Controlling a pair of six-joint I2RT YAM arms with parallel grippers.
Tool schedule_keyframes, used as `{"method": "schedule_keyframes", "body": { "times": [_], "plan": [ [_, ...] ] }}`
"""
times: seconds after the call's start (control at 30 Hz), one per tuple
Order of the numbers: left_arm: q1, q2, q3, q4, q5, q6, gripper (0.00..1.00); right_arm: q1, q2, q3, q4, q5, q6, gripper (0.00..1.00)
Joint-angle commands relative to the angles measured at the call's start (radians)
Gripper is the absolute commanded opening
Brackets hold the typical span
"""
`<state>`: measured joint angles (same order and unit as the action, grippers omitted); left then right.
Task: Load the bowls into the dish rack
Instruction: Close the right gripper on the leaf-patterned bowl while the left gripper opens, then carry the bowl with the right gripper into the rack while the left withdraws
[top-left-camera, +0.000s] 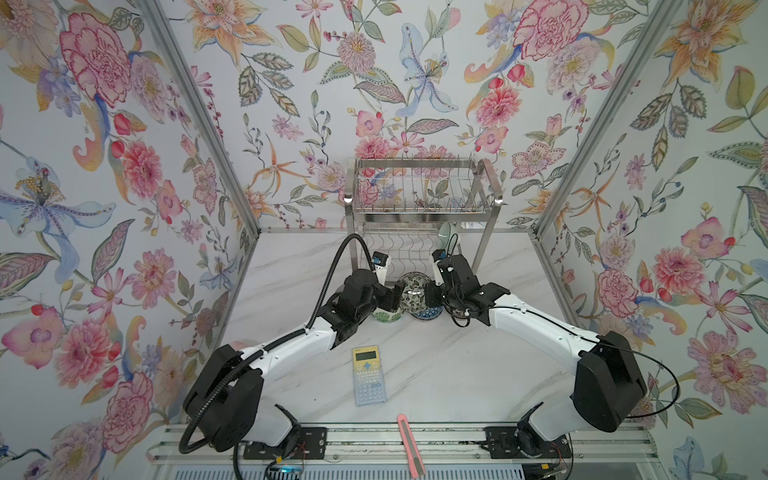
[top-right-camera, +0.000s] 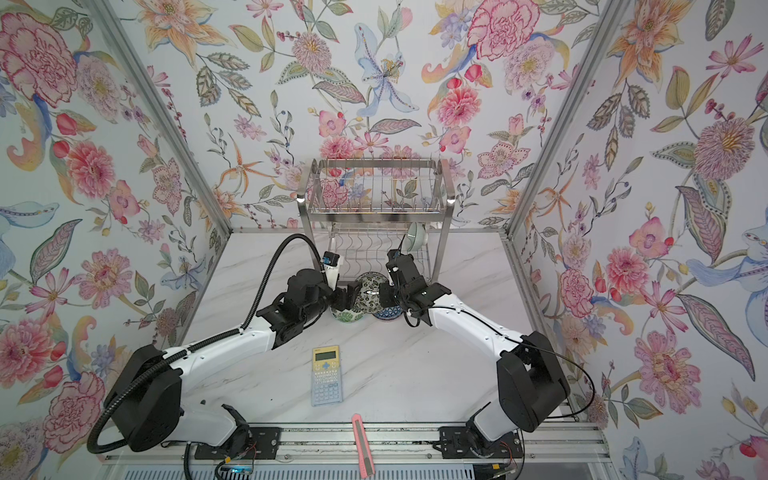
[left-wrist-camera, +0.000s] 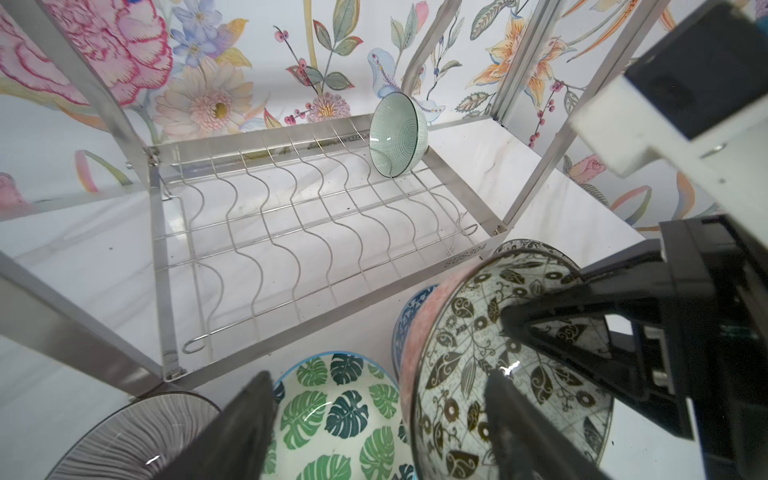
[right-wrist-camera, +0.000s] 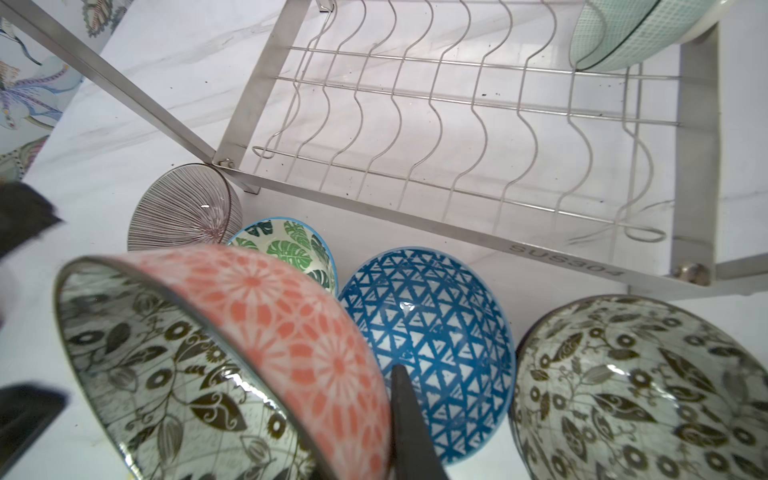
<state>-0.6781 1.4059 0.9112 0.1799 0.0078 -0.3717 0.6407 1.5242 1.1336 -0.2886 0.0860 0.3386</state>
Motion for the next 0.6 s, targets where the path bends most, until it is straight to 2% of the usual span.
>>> {"method": "schedule_keyframes", "body": {
  "times": [0.0, 0.17, 0.3, 0.4, 0.57],
  "plan": [
    [0.022, -0.102, 0.064, -0.163, -0.084, 0.098, 0.99, -0.005, -0.039, 0.084, -0.013, 0.11, -0.085, 0.0],
    [0.092, -0.203, 0.107, -0.378, -0.117, 0.155, 0.99, -0.015, -0.028, 0.128, -0.04, 0.247, -0.164, 0.0],
    [0.194, -0.293, 0.111, -0.478, -0.125, 0.219, 0.99, -0.021, -0.001, 0.149, -0.063, 0.362, -0.217, 0.0],
    [0.286, -0.35, 0.091, -0.508, -0.137, 0.261, 0.99, -0.023, 0.026, 0.159, -0.078, 0.452, -0.252, 0.0],
    [0.41, -0.408, 0.009, -0.472, -0.089, 0.289, 0.99, -0.022, 0.082, 0.196, -0.109, 0.596, -0.305, 0.0]
  ]
}}
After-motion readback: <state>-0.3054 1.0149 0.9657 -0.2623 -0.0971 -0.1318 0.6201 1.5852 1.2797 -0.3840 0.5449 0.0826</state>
